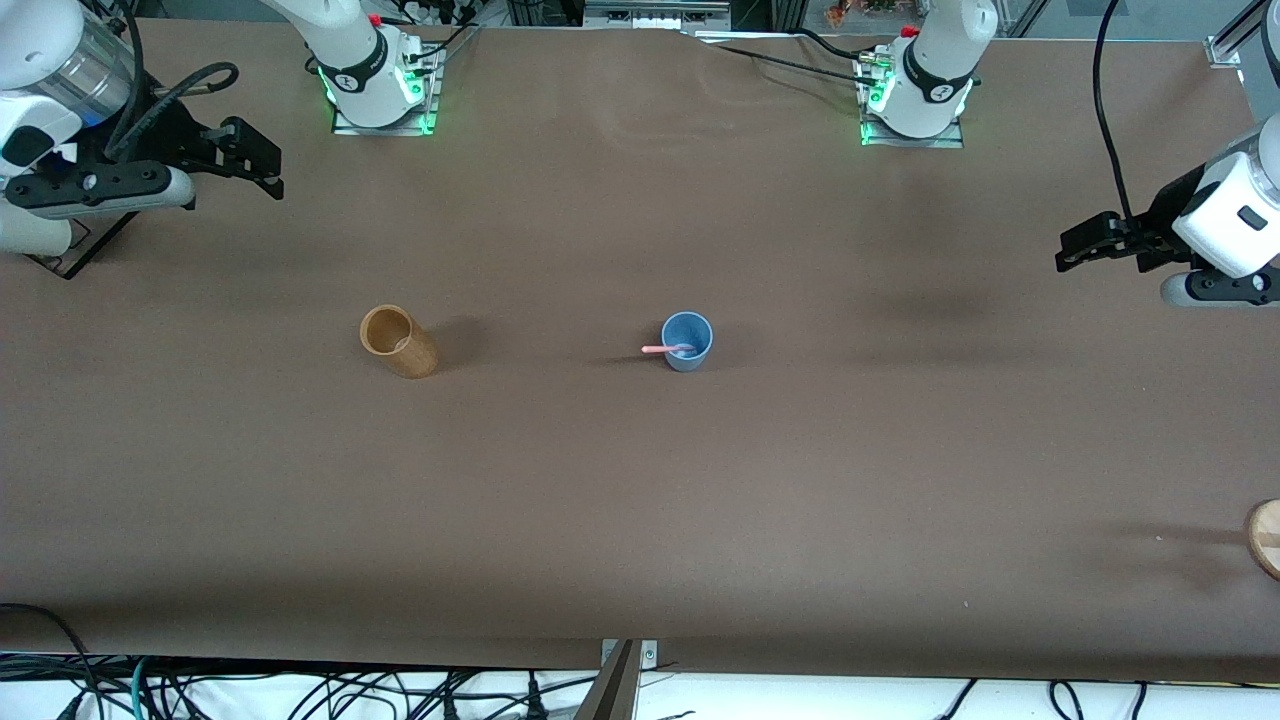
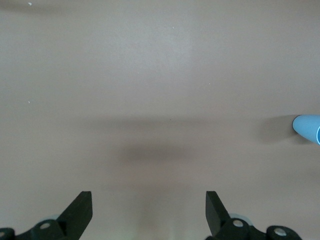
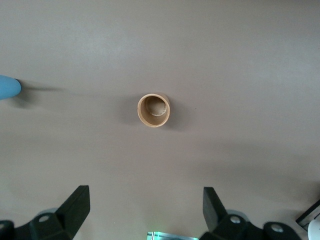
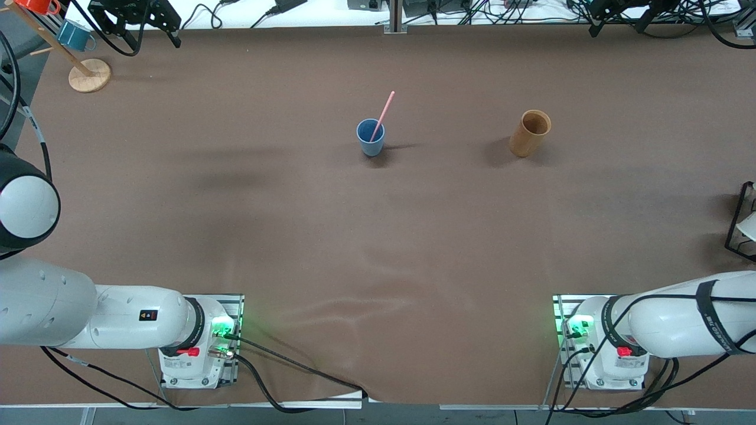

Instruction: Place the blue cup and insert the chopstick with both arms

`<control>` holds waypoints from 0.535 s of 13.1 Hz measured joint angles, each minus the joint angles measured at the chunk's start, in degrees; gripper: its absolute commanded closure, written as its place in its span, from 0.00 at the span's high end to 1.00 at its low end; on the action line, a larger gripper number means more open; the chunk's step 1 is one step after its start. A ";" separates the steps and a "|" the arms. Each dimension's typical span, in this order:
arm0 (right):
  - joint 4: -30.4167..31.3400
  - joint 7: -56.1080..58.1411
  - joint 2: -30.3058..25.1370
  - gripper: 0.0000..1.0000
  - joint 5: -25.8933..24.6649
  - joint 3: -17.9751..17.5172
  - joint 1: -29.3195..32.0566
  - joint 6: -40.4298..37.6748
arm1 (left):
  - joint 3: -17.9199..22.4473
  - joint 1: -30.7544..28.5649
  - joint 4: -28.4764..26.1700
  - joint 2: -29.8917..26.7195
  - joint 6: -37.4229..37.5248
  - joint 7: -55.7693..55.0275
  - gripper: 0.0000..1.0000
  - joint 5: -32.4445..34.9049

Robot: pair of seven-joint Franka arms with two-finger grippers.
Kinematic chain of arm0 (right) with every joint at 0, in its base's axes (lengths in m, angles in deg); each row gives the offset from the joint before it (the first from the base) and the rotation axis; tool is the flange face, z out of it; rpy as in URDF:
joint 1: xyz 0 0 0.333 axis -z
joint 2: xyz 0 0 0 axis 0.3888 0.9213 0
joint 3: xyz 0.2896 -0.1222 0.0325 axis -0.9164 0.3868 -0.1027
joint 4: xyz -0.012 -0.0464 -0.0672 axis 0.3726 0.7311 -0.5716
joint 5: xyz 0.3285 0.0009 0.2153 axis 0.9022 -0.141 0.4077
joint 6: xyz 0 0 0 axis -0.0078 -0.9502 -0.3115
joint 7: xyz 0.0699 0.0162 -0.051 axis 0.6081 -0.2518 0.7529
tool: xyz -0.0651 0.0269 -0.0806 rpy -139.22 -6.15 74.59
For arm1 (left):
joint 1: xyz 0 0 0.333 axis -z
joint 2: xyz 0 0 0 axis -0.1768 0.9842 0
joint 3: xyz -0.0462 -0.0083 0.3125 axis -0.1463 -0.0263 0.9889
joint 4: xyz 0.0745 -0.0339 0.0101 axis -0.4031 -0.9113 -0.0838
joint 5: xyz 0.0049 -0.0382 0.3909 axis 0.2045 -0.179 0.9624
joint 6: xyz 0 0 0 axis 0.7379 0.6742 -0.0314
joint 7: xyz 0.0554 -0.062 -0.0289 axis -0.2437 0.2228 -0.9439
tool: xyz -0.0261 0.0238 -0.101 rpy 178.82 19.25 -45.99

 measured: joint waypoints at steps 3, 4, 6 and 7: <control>-0.02 0.00 0.35 1.00 0.00 -0.29 -0.02 0.44 | -0.02 0.01 0.00 0.00 0.00 0.00 1.00 0.00; -0.10 0.00 0.35 1.00 0.00 -0.29 -0.02 0.47 | -0.02 0.01 0.00 0.00 0.00 0.00 1.00 0.00; -0.27 0.01 0.34 1.00 -0.03 -0.29 -0.02 0.48 | -0.02 0.01 0.00 0.00 0.00 0.00 1.00 0.00; -0.30 0.01 0.34 1.00 -0.08 -0.27 -0.02 0.48 | -0.02 0.01 0.00 0.00 0.00 0.00 1.00 0.00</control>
